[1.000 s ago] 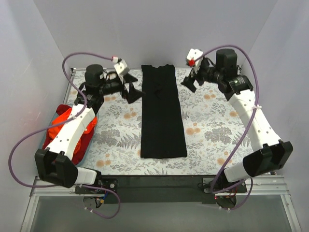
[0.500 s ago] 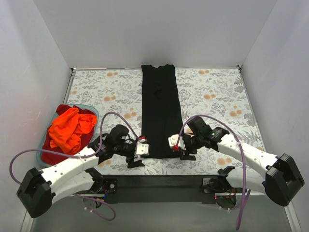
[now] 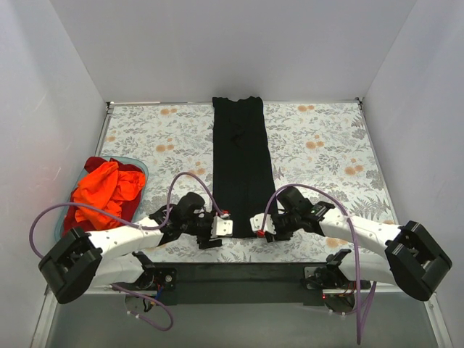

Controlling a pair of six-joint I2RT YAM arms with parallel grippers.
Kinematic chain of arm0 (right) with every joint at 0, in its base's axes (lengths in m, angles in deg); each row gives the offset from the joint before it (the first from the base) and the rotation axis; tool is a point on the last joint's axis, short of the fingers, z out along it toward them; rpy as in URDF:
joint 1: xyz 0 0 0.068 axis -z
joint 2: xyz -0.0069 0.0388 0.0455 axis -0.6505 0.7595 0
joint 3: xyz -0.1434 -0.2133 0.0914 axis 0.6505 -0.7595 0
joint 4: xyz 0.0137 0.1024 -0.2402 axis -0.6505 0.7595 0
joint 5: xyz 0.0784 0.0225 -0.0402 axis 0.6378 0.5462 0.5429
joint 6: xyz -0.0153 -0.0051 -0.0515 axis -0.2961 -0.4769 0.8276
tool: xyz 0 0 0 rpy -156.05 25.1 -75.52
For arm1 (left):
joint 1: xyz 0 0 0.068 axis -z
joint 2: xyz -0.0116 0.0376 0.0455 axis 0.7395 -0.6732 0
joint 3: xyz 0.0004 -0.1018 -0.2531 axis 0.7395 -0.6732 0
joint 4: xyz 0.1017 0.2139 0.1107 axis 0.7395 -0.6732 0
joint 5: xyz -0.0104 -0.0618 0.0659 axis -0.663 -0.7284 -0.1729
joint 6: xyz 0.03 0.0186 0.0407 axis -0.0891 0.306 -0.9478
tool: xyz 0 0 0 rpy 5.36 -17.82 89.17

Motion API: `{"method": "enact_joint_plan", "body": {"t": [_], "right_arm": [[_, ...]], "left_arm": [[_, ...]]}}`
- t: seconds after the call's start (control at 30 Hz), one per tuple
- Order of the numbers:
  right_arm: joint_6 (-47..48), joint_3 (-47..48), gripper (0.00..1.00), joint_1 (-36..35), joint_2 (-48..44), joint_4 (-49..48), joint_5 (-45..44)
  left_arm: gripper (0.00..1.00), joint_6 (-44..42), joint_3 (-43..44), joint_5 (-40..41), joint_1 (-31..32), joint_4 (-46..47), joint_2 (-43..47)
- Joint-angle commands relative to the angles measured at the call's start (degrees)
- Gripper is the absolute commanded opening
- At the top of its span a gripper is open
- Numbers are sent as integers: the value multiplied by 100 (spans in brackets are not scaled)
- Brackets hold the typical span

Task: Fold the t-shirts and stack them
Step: Fold the tshirt

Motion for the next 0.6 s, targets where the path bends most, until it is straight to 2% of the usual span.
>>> {"method": "enact_joint_plan", "body": {"t": [0.0,0.07,0.13,0.3,0.4,0.43,0.5,0.53,0.57], "right_arm": [[105,-129,46,-38,164,-310,-138],[78,-182,45,-38,260,-407,-251],[52,-182,39,-38,383,-433,-331],[34,-243,31,-38,480,-460,-401],[34,-314,22,-47,515,-513,-489],[34,-314,13,-56,542,-513,-498],[-44,-331,3,-56,542,-539,-542],[-80,-323,1,-73,516,-548,-551],[-115,-314,1,-108,481,-548,-560]], "left_arm": [[61,-146,24,94,31,332,-101],[60,-155,59,182,31,341,-303],[55,-208,7,287,31,411,-435],[47,-348,-55,595,31,473,-787],[35,-401,-20,736,31,473,-1086],[26,-436,-2,736,31,464,-1121],[18,-480,6,684,31,464,-1156],[13,-463,24,675,31,473,-1165],[4,-454,85,657,31,473,-1148]]}}
